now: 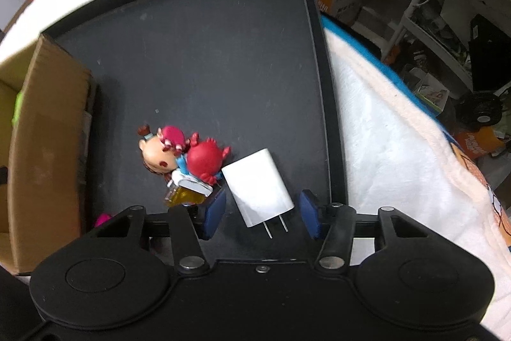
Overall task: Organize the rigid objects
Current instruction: 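Move the right gripper to the white charger and grasp it, then carry the white charger into the box and open the right gripper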
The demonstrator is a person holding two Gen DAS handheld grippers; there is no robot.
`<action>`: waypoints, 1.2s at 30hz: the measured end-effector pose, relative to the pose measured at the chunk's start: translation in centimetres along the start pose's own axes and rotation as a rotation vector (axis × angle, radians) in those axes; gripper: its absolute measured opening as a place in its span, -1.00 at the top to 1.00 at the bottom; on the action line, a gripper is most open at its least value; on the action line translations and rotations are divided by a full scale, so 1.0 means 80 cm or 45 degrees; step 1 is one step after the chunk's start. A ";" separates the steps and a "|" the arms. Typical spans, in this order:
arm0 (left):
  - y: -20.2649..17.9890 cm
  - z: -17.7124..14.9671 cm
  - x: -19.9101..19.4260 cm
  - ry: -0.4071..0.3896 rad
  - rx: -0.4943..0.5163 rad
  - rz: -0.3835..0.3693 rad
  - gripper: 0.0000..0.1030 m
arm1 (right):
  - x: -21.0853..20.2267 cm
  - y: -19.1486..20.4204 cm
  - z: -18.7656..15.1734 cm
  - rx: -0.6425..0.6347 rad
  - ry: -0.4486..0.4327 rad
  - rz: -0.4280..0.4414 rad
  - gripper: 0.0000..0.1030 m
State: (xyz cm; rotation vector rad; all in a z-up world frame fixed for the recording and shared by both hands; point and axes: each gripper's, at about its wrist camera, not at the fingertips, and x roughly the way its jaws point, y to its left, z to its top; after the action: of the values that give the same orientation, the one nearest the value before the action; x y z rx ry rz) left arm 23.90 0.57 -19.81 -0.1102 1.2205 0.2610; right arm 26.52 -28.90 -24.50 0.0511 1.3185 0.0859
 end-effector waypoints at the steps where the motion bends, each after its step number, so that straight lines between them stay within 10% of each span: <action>1: -0.001 0.000 0.001 0.002 0.002 0.005 -0.36 | 0.004 0.002 0.000 -0.012 0.007 -0.011 0.14; 36: 0.036 -0.006 -0.010 -0.016 -0.049 -0.068 -0.37 | -0.099 0.061 0.019 -0.014 -0.229 0.048 0.22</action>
State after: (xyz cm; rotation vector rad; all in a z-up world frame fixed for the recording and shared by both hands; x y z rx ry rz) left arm 22.45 3.15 -19.04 -0.1743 1.1987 0.2387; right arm 25.87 -24.72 -16.08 0.0731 1.1372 0.1179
